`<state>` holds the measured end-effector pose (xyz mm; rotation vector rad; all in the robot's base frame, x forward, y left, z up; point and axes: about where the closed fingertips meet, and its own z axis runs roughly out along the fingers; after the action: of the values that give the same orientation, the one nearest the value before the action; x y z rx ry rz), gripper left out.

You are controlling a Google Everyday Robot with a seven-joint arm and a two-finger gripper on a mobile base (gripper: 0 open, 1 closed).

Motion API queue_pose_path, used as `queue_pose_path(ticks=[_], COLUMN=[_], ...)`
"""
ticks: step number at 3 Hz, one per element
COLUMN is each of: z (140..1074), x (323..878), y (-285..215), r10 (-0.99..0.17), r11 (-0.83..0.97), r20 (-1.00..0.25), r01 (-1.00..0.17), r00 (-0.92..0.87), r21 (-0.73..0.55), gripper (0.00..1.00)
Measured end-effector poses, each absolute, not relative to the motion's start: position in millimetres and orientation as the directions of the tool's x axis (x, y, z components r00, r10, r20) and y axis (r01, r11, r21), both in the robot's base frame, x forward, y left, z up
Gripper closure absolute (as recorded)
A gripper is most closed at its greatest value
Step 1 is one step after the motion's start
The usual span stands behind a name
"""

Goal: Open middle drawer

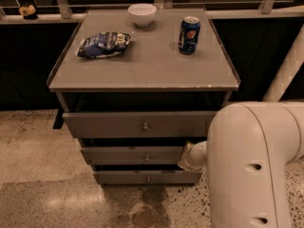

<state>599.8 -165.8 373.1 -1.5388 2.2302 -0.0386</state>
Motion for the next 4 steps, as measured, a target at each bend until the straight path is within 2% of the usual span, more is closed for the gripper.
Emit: queue_pose_path(ticks=[1, 2, 4], z=[373, 379, 389], x=[600, 600, 600], y=[-166, -166, -166], r10=[-0.898, -0.898, -0.898], r11=[0.384, 0.384, 0.384], r20=[-0.329, -0.329, -0.329], r01=[-0.886, -0.886, -0.886], r00=[-0.293, -0.293, -0.293], r21=[-0.26, -0.26, -0.26], gripper=[0.88, 1.0, 1.0])
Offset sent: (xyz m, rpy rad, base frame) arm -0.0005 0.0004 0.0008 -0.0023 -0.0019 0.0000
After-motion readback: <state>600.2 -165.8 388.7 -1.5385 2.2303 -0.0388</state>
